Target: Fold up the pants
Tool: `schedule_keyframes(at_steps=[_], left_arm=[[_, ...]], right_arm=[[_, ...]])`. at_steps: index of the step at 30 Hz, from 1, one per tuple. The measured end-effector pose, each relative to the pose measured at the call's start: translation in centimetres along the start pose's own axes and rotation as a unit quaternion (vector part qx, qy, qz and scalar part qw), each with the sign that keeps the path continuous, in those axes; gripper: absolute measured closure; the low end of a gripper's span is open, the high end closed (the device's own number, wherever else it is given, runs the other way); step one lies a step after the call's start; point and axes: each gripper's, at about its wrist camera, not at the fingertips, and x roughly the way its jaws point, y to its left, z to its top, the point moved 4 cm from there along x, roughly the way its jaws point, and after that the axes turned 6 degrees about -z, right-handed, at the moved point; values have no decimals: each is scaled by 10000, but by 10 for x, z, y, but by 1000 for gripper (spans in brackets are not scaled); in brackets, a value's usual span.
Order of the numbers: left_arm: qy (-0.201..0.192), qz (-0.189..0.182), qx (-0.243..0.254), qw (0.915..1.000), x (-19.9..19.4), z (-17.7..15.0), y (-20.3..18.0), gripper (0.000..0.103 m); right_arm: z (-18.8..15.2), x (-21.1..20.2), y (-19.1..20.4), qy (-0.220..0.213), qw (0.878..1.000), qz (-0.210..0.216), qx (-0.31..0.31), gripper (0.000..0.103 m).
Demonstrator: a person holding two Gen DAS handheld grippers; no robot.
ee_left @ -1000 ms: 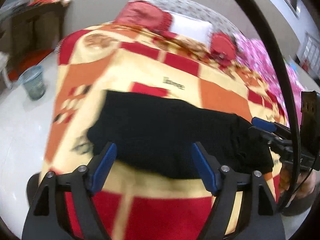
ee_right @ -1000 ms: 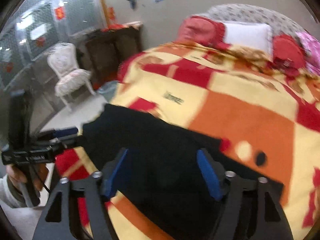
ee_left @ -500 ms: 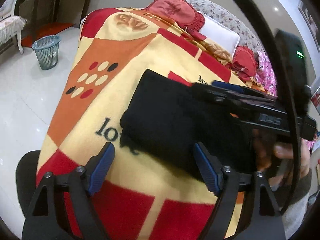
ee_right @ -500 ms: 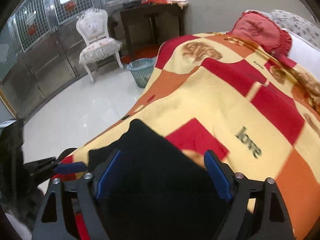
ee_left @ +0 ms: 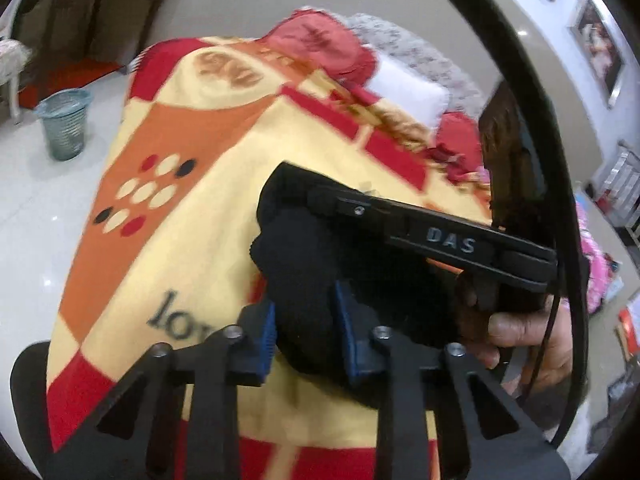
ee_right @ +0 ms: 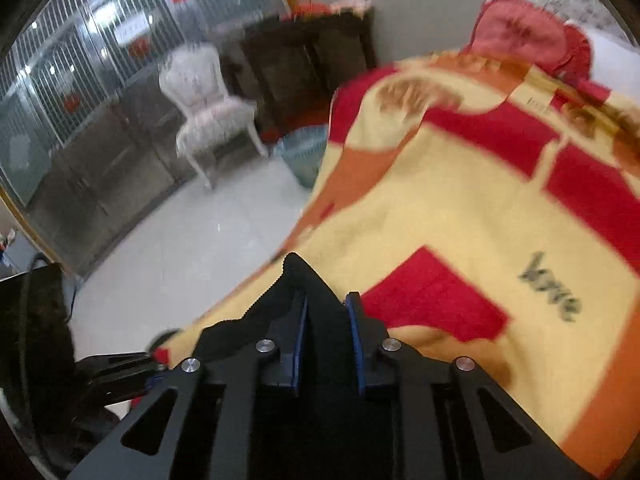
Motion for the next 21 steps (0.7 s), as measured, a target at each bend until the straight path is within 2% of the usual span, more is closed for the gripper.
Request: schedule_keyframes(at_steps=[4, 6, 8, 10, 12, 13, 15, 17, 18, 19, 21], left_arm=[[-246, -498, 686, 9961, -20, 10, -57, 87], [-180, -1072, 1034, 9887, -25, 11, -99, 93], [112, -1497, 1314, 9799, -17, 2, -135, 93], [448, -1697, 1668, 9702, 1, -17, -168, 93], [889, -1698, 1958, 9617, 34, -46, -191, 95], [1072, -1637, 1975, 9606, 45, -54, -192, 95], [1517, -1519, 1844, 9591, 66, -70, -190, 96], [1496, -1499, 1906, 9585, 60, -70, -189, 95], [1472, -1528, 1980, 9570, 53, -68, -189, 95], [1431, -1555, 2064, 9554, 43, -64, -189, 94], [1248, -1517, 2340, 9522, 21, -57, -188, 85]], right_arm=[[-1, -82, -19, -817, 9963, -73, 264, 86], [-15, -130, -35, -1236, 9911, -287, 416, 94], [-32, -166, -54, -1516, 9853, -480, 630, 98], [-54, -197, -76, -1740, 9778, -705, 927, 102], [-75, -211, -98, -1700, 9722, -1036, 1236, 100], [-90, -215, -112, -1612, 9677, -1263, 1471, 95], [-117, -222, -132, -1517, 9593, -1436, 1899, 94], [-134, -228, -141, -1541, 9563, -1350, 2086, 79], [-140, -228, -142, -1566, 9554, -1233, 2177, 49], [-143, -227, -143, -1576, 9551, -1081, 2263, 28], [-147, -219, -138, -1495, 9565, -673, 2414, 26]])
